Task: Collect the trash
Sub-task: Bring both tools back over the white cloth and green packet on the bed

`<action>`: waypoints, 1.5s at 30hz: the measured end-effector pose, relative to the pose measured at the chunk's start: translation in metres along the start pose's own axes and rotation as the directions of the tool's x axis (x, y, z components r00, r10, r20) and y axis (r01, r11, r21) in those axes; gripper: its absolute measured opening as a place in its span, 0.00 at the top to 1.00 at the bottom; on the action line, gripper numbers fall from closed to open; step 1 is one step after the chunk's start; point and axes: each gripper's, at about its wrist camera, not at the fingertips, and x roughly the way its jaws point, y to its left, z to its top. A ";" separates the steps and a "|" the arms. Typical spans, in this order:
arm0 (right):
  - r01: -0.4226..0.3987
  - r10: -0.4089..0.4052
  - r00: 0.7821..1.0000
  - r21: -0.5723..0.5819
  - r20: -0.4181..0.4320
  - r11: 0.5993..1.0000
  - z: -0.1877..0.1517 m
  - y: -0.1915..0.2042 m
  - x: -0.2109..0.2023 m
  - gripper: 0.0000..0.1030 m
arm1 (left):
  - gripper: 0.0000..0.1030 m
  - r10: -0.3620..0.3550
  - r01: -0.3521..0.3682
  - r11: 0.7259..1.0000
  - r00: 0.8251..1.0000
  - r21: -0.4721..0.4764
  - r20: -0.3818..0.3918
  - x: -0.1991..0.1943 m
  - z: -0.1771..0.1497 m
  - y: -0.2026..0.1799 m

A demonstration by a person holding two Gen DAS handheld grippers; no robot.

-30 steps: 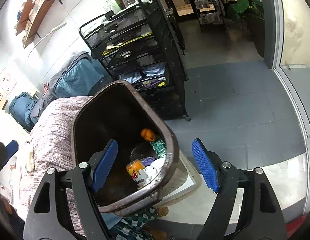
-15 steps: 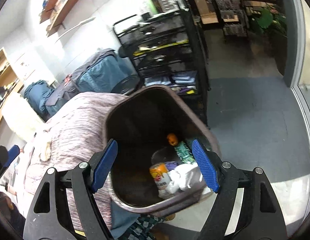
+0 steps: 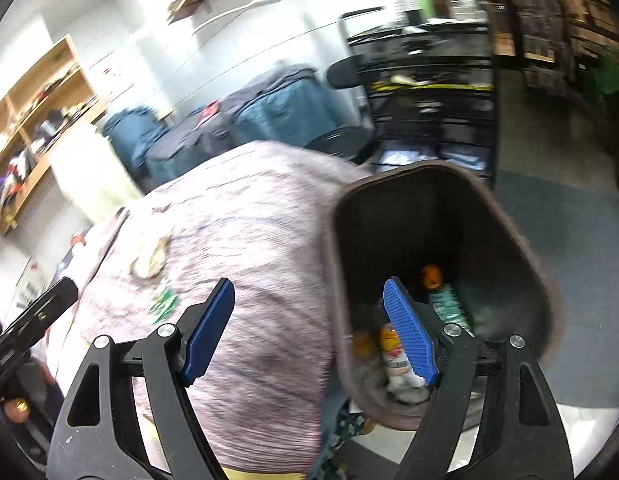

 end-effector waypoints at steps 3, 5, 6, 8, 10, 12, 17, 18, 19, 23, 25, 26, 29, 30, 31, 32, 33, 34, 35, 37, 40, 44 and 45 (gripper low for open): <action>-0.041 0.039 0.999 -0.048 -0.035 0.998 0.000 0.024 0.010 0.26 | 0.06 0.048 -0.048 0.999 0.999 -0.022 -0.010 -0.003 -0.003 0.024; -0.084 0.080 0.994 -0.065 -0.074 0.994 0.000 0.039 0.019 0.26 | 0.06 0.078 -0.079 0.996 0.997 -0.041 -0.020 -0.004 -0.006 0.041; -0.100 0.093 0.992 -0.074 -0.089 0.992 0.000 0.046 0.023 0.26 | 0.06 0.089 -0.090 0.995 0.996 -0.051 -0.024 -0.006 -0.008 0.049; -0.121 0.110 0.988 -0.103 -0.109 0.987 -0.001 0.062 0.030 0.26 | 0.06 0.117 -0.119 0.990 0.993 -0.073 -0.035 -0.008 -0.013 0.067; -0.144 0.128 0.984 -0.131 -0.125 0.981 -0.002 0.078 0.037 0.26 | 0.06 0.141 -0.145 0.984 0.989 -0.101 -0.048 -0.011 -0.017 0.085; -0.166 0.145 0.979 -0.146 -0.140 0.975 -0.002 0.091 0.043 0.26 | 0.06 0.156 -0.163 0.978 0.986 -0.128 -0.062 -0.012 -0.021 0.102; -0.243 0.210 0.960 -0.176 -0.185 0.954 0.001 0.126 0.064 0.26 | 0.06 0.190 -0.203 0.961 0.978 -0.189 -0.085 -0.017 -0.029 0.139; -0.255 0.221 0.956 -0.177 -0.193 0.950 0.001 0.132 0.067 0.26 | 0.06 0.194 -0.208 0.958 0.977 -0.197 -0.087 -0.018 -0.029 0.144; -0.272 0.235 0.950 -0.175 -0.206 0.946 0.003 0.138 0.074 0.26 | 0.06 0.200 -0.214 0.955 0.976 -0.207 -0.088 -0.020 -0.030 0.151; -0.303 0.258 0.936 -0.176 -0.239 0.937 0.008 0.163 0.100 0.26 | 0.06 0.191 -0.209 0.948 0.977 -0.242 -0.095 -0.015 -0.028 0.164; -0.304 0.257 0.937 -0.188 -0.237 0.934 0.012 0.174 0.109 0.26 | 0.06 0.178 -0.198 0.948 0.979 -0.248 -0.099 -0.011 -0.026 0.169; -0.307 0.259 0.937 -0.194 -0.234 0.932 0.015 0.178 0.113 0.26 | 0.06 0.175 -0.195 0.949 0.979 -0.247 -0.103 -0.007 -0.024 0.171; -0.307 0.259 0.938 -0.203 -0.230 0.930 0.024 0.189 0.126 0.26 | 0.06 0.157 -0.180 0.952 0.982 -0.248 -0.107 0.005 -0.017 0.173; -0.305 0.258 0.939 -0.202 -0.229 0.931 0.028 0.190 0.129 0.26 | 0.06 0.146 -0.170 0.954 0.983 -0.248 -0.112 0.012 -0.014 0.173; -0.299 0.253 0.941 -0.201 -0.226 0.933 0.032 0.191 0.132 0.26 | 0.06 0.136 -0.161 0.955 0.984 -0.249 -0.117 0.018 -0.010 0.174; -0.294 0.249 0.943 -0.200 -0.221 0.935 0.035 0.191 0.134 0.26 | 0.06 0.127 -0.154 0.957 0.984 -0.246 -0.122 0.024 -0.007 0.174; -0.289 0.246 0.945 -0.198 -0.215 0.937 0.038 0.191 0.137 0.26 | 0.06 0.119 -0.147 0.960 0.985 -0.237 -0.127 0.031 -0.001 0.173; -0.283 0.243 0.947 -0.196 -0.208 0.939 0.042 0.190 0.139 0.26 | 0.06 0.115 -0.142 0.964 0.985 -0.224 -0.129 0.038 0.004 0.171; -0.278 0.239 0.949 -0.193 -0.204 0.941 0.045 0.189 0.141 0.26 | 0.06 0.115 -0.141 0.967 0.984 -0.210 -0.133 0.045 0.009 0.170; -0.264 0.229 0.954 -0.180 -0.193 0.947 0.050 0.183 0.145 0.26 | 0.07 0.120 -0.147 0.972 0.981 -0.180 -0.155 0.063 0.020 0.166; -0.252 0.223 0.957 -0.150 -0.187 0.956 0.055 0.174 0.151 0.26 | 0.12 0.120 -0.148 0.978 0.975 -0.144 -0.187 0.091 0.034 0.160; -0.241 0.214 0.957 -0.127 -0.197 0.962 0.056 0.166 0.160 0.26 | 0.22 0.132 -0.161 0.980 0.966 -0.114 -0.223 0.125 0.044 0.156; -0.242 0.213 0.956 -0.129 -0.202 0.962 0.055 0.166 0.161 0.26 | 0.25 0.134 -0.163 0.980 0.964 -0.113 -0.231 0.131 0.045 0.156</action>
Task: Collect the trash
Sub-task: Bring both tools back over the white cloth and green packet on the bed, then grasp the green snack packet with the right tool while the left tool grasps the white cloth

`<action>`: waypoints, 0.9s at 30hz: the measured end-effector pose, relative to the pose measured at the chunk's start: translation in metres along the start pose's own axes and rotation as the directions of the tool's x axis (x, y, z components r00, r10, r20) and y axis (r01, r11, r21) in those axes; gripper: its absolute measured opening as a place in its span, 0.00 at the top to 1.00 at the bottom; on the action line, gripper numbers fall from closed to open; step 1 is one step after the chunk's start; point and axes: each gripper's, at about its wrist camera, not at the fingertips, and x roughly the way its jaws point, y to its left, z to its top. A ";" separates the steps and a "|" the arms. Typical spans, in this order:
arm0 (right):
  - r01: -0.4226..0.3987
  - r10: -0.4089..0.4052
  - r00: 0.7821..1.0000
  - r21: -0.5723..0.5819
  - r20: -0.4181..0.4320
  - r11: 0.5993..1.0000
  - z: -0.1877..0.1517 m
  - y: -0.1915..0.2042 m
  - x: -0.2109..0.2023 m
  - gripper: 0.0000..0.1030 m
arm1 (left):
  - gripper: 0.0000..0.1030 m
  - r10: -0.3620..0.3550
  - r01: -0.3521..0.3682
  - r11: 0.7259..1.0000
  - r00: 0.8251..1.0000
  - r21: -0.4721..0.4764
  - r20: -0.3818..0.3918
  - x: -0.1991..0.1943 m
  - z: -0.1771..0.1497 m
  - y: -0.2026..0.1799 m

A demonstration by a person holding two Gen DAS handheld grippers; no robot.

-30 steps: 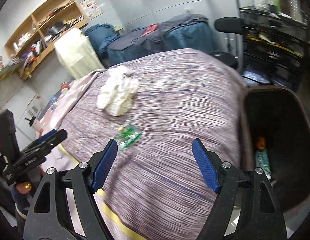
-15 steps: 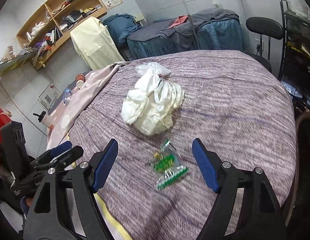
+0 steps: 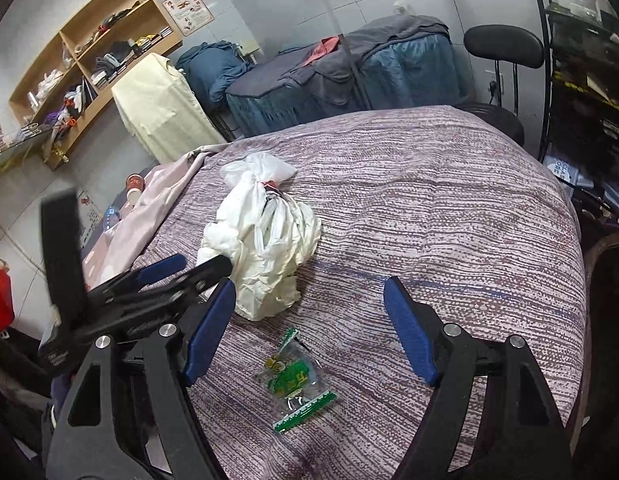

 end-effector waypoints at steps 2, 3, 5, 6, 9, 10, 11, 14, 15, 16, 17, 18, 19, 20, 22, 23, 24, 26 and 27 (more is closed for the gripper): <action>-0.002 0.002 1.000 -0.004 -0.011 1.000 0.000 0.000 0.005 0.26 | 0.46 0.010 -0.010 1.000 1.000 -0.004 -0.010 0.010 0.004 0.000; -0.003 0.003 1.000 -0.004 -0.017 1.000 -0.002 0.000 0.007 0.26 | 0.52 0.010 -0.010 1.000 1.000 -0.007 -0.013 0.013 0.004 0.000; -0.009 0.009 0.999 -0.005 -0.039 1.000 -0.003 0.001 0.012 0.26 | 0.62 0.006 -0.006 1.000 1.000 -0.012 -0.007 0.010 0.002 0.003; -0.012 0.011 0.999 -0.011 -0.050 1.000 -0.004 0.003 0.014 0.26 | 0.64 0.003 -0.003 1.000 1.000 -0.012 0.000 0.006 0.001 0.004; -0.012 0.006 0.994 -0.055 -0.108 0.998 -0.009 0.012 0.025 0.26 | 0.66 -0.002 0.003 1.000 0.999 -0.025 0.036 -0.013 -0.002 0.013; -0.012 0.003 0.992 -0.070 -0.129 0.997 -0.012 0.016 0.028 0.26 | 0.66 -0.003 0.004 1.000 0.999 -0.029 0.044 -0.018 -0.002 0.014; -0.014 -0.002 0.986 -0.094 -0.167 0.996 -0.015 0.021 0.035 0.26 | 0.66 -0.005 0.006 0.999 0.999 -0.034 0.052 -0.025 -0.004 0.017; -0.008 -0.036 0.967 -0.170 -0.252 0.985 -0.027 0.036 0.052 0.26 | 0.66 0.001 0.003 0.999 0.997 -0.046 0.081 -0.044 -0.012 0.025; -0.004 -0.061 0.955 -0.216 -0.291 0.976 -0.032 0.044 0.060 0.26 | 0.66 0.006 -0.002 0.999 0.996 -0.045 0.091 -0.051 -0.016 0.026; 0.001 -0.082 0.946 -0.249 -0.315 0.969 -0.036 0.048 0.067 0.26 | 0.66 0.009 -0.004 0.999 0.995 -0.044 0.097 -0.055 -0.018 0.027; 0.013 -0.113 0.934 -0.284 -0.338 0.959 -0.041 0.053 0.074 0.26 | 0.66 0.007 -0.003 0.999 0.995 -0.046 0.104 -0.061 -0.022 0.028; 0.023 -0.140 0.922 -0.311 -0.361 0.950 -0.044 0.057 0.081 0.26 | 0.66 0.003 0.003 0.999 0.994 -0.049 0.108 -0.067 -0.027 0.029; 0.025 -0.167 0.902 -0.340 -0.397 0.940 -0.048 0.060 0.092 0.26 | 0.66 0.001 0.005 0.999 0.994 -0.049 0.111 -0.070 -0.029 0.030; 0.032 -0.186 0.893 -0.355 -0.410 0.934 -0.050 0.062 0.098 0.26 | 0.66 0.004 0.001 0.999 0.993 -0.049 0.114 -0.075 -0.033 0.031; 0.058 -0.236 0.877 -0.394 -0.419 0.917 -0.052 0.066 0.109 0.26 | 0.66 0.022 -0.016 0.999 0.992 -0.046 0.123 -0.081 -0.041 0.030; 0.063 -0.248 0.875 -0.410 -0.416 0.910 -0.052 0.068 0.111 0.28 | 0.66 0.028 -0.023 0.999 0.992 -0.044 0.124 -0.084 -0.046 0.031; 0.070 -0.260 0.875 -0.426 -0.408 0.902 -0.053 0.071 0.113 0.30 | 0.66 0.028 -0.023 0.999 0.992 -0.043 0.122 -0.086 -0.050 0.031; 0.089 -0.286 0.877 -0.455 -0.387 0.886 -0.053 0.075 0.114 0.44 | 0.66 0.023 -0.017 0.999 0.993 -0.047 0.114 -0.089 -0.058 0.032; 0.089 -0.287 0.879 -0.461 -0.380 0.883 -0.053 0.076 0.114 0.48 | 0.66 0.024 -0.018 0.999 0.994 -0.050 0.111 -0.091 -0.062 0.033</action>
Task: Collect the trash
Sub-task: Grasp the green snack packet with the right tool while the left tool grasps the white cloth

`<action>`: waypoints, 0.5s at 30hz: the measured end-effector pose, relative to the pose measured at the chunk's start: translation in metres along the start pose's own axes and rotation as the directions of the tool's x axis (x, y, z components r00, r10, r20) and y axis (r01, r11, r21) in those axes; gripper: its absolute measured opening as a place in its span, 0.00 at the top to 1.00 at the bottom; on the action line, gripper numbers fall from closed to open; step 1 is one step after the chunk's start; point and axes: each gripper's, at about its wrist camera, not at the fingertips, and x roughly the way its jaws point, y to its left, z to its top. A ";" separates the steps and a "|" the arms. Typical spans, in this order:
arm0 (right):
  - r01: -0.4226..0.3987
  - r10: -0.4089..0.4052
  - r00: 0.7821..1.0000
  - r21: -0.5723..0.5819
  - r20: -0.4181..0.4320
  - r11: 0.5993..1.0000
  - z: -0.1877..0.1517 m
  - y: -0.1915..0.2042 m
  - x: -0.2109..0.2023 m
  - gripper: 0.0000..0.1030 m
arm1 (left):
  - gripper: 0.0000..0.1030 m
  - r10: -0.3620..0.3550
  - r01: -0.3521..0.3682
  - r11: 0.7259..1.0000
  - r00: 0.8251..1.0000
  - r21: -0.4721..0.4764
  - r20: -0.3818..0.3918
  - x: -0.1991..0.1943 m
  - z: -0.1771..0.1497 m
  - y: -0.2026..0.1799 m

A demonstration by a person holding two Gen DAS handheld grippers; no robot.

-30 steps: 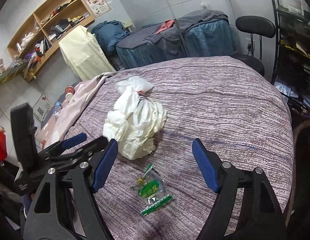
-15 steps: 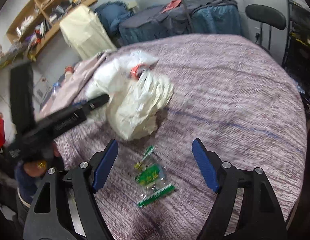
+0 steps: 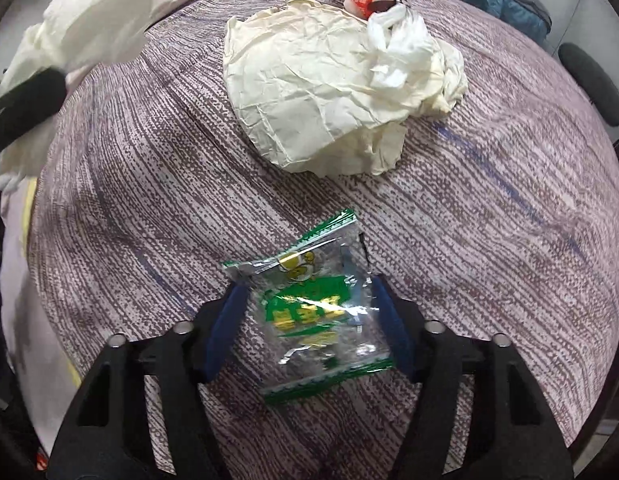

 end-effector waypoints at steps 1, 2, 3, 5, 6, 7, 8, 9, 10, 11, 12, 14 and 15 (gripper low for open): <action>0.001 -0.001 1.000 0.000 0.007 1.000 0.000 0.001 0.000 0.50 | 0.66 0.001 -0.001 1.000 1.000 -0.004 -0.002 -0.002 -0.003 0.001; 0.000 0.000 1.000 0.005 0.013 1.000 0.000 0.000 -0.001 0.52 | 0.66 0.000 0.000 1.000 1.000 -0.010 -0.004 -0.003 -0.005 0.003; -0.007 0.007 1.000 0.015 0.022 1.000 -0.001 -0.001 -0.003 0.53 | 0.66 -0.001 0.001 1.000 1.000 -0.016 -0.005 -0.005 -0.007 0.004; -0.021 0.020 0.999 0.044 0.042 0.999 -0.002 -0.007 -0.008 0.57 | 0.66 0.000 0.000 1.000 1.000 -0.024 -0.007 -0.009 -0.012 0.006; -0.031 0.028 0.998 0.061 0.055 0.998 -0.003 -0.011 -0.011 0.59 | 0.66 0.000 0.000 1.000 1.000 -0.027 -0.006 -0.012 -0.014 0.007; -0.039 0.034 0.997 0.073 0.064 0.997 -0.004 -0.013 -0.014 0.60 | 0.66 0.002 -0.002 1.000 1.000 -0.031 -0.005 -0.014 -0.016 0.008; -0.047 0.040 0.996 0.086 0.075 0.995 -0.005 -0.016 -0.017 0.60 | 0.66 0.003 -0.003 0.999 1.000 -0.034 -0.005 -0.016 -0.019 0.009; -0.054 0.045 0.995 0.099 0.088 0.994 -0.007 -0.018 -0.022 0.61 | 0.66 0.002 -0.002 0.999 1.000 -0.037 -0.006 -0.017 -0.021 0.009; -0.062 0.051 0.994 0.107 0.100 0.992 -0.008 -0.020 -0.026 0.61 | 0.66 -0.001 0.000 0.999 1.000 -0.040 -0.007 -0.019 -0.023 0.009; -0.069 0.057 0.992 0.113 0.111 0.991 -0.011 -0.020 -0.030 0.61 | 0.66 -0.003 0.002 0.999 1.000 -0.041 -0.007 -0.020 -0.026 0.008; -0.078 0.063 0.990 0.120 0.125 0.990 -0.016 -0.020 -0.037 0.61 | 0.66 -0.006 0.006 0.999 1.000 -0.043 -0.007 -0.022 -0.028 0.007; -0.095 0.074 0.986 0.135 0.151 0.986 -0.030 -0.018 -0.047 0.61 | 0.66 -0.016 0.016 0.999 1.000 -0.044 -0.006 -0.026 -0.032 0.004; -0.104 0.080 0.983 0.143 0.164 0.984 -0.034 -0.020 -0.053 0.61 | 0.66 -0.021 0.020 0.999 1.000 -0.043 -0.004 -0.028 -0.034 0.001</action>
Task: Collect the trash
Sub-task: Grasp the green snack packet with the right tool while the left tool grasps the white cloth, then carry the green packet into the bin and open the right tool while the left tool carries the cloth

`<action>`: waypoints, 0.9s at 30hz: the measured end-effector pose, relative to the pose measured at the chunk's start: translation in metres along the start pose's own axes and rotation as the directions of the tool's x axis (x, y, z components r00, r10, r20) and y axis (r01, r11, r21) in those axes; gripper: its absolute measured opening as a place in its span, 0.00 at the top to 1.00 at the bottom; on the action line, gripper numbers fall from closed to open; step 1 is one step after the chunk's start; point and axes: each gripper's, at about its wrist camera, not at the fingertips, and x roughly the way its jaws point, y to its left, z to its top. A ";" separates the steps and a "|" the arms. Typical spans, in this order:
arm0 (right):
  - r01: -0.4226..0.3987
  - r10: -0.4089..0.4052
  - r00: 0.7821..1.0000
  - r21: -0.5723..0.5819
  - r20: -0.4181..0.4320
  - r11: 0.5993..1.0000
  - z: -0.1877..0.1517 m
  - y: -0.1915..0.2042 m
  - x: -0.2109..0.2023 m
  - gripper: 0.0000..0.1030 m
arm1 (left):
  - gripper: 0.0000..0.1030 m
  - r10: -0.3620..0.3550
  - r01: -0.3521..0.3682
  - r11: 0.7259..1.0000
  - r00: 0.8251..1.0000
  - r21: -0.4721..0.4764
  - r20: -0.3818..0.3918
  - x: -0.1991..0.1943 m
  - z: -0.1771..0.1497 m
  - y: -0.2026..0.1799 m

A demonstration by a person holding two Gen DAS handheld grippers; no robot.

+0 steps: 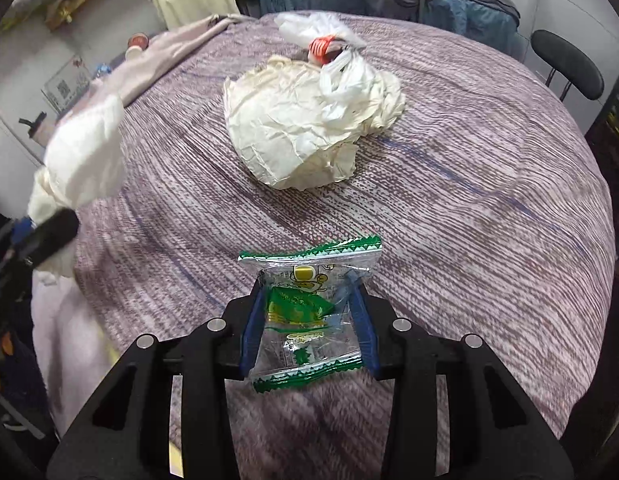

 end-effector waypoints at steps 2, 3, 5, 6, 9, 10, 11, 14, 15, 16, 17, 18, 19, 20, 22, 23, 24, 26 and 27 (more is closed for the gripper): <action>-0.015 0.015 0.999 0.022 0.029 1.000 -0.007 -0.009 -0.013 0.61 | 0.66 -0.011 0.011 1.000 1.000 0.004 0.005 -0.004 -0.003 -0.005; -0.021 0.020 0.999 0.032 0.048 0.999 -0.011 -0.010 -0.022 0.61 | 0.66 -0.016 0.016 1.000 1.000 0.006 0.008 -0.007 -0.005 -0.009; -0.027 0.024 0.997 0.044 0.078 0.999 -0.022 -0.014 -0.037 0.61 | 0.66 -0.029 0.028 0.999 1.000 0.014 0.013 -0.012 -0.008 -0.016; -0.030 0.025 0.995 0.053 0.093 0.998 -0.028 -0.016 -0.049 0.61 | 0.66 -0.036 0.036 0.999 0.999 0.016 0.016 -0.015 -0.010 -0.020; -0.039 0.026 0.990 0.092 0.139 0.995 -0.040 -0.022 -0.068 0.61 | 0.66 -0.058 0.058 0.998 0.998 0.022 0.024 -0.021 -0.013 -0.031; -0.042 0.025 0.988 0.105 0.155 0.994 -0.045 -0.027 -0.075 0.61 | 0.66 -0.064 0.064 0.998 0.998 0.022 0.026 -0.023 -0.014 -0.033; -0.043 0.023 0.985 0.118 0.169 0.992 -0.049 -0.031 -0.082 0.61 | 0.66 -0.073 0.072 0.997 0.997 0.022 0.028 -0.024 -0.014 -0.037; -0.035 0.002 0.978 0.153 0.208 0.988 -0.063 -0.045 -0.103 0.61 | 0.66 -0.092 0.091 0.995 0.995 0.029 0.035 -0.029 -0.016 -0.048; -0.033 -0.003 0.976 0.164 0.219 0.986 -0.067 -0.049 -0.109 0.61 | 0.66 -0.099 0.098 0.995 0.994 0.033 0.037 -0.030 -0.016 -0.052; -0.034 -0.006 0.974 0.171 0.226 0.985 -0.072 -0.052 -0.114 0.61 | 0.66 -0.106 0.105 0.994 0.994 0.040 0.041 -0.032 -0.017 -0.058; -0.034 -0.009 0.972 0.179 0.234 0.983 -0.077 -0.055 -0.119 0.61 | 0.66 -0.111 0.109 0.993 0.993 0.046 0.043 -0.034 -0.018 -0.062; -0.032 -0.014 0.971 0.187 0.240 0.982 -0.081 -0.059 -0.123 0.61 | 0.66 -0.118 0.115 0.992 0.992 0.053 0.045 -0.035 -0.018 -0.067; -0.029 -0.020 0.969 0.196 0.247 0.980 -0.087 -0.063 -0.129 0.61 | 0.66 -0.123 0.121 0.991 0.991 0.058 0.045 -0.036 -0.018 -0.071; -0.026 -0.027 0.967 0.204 0.253 0.979 -0.091 -0.066 -0.132 0.60 | 0.66 -0.132 0.129 0.990 0.990 0.063 0.046 -0.037 -0.019 -0.076; -0.024 -0.037 0.964 0.224 0.265 0.974 -0.100 -0.073 -0.141 0.60 | 0.66 -0.145 0.142 0.987 0.988 0.076 0.046 -0.039 -0.020 -0.086; -0.024 -0.042 0.962 0.237 0.270 0.971 -0.105 -0.078 -0.145 0.60 | 0.66 -0.151 0.147 0.986 0.987 0.082 0.046 -0.039 -0.021 -0.090; -0.024 -0.045 0.961 0.246 0.272 0.969 -0.108 -0.082 -0.146 0.60 | 0.66 -0.159 0.155 0.984 0.986 0.088 0.044 -0.040 -0.021 -0.095; -0.015 -0.060 0.960 0.266 0.273 0.964 -0.117 -0.092 -0.151 0.60 | 0.66 -0.174 0.169 0.980 0.984 0.103 0.040 -0.039 -0.022 -0.105; -0.011 -0.068 0.959 0.278 0.274 0.961 -0.122 -0.097 -0.153 0.60 | 0.66 -0.182 0.177 0.978 0.983 0.113 0.037 -0.039 -0.023 -0.111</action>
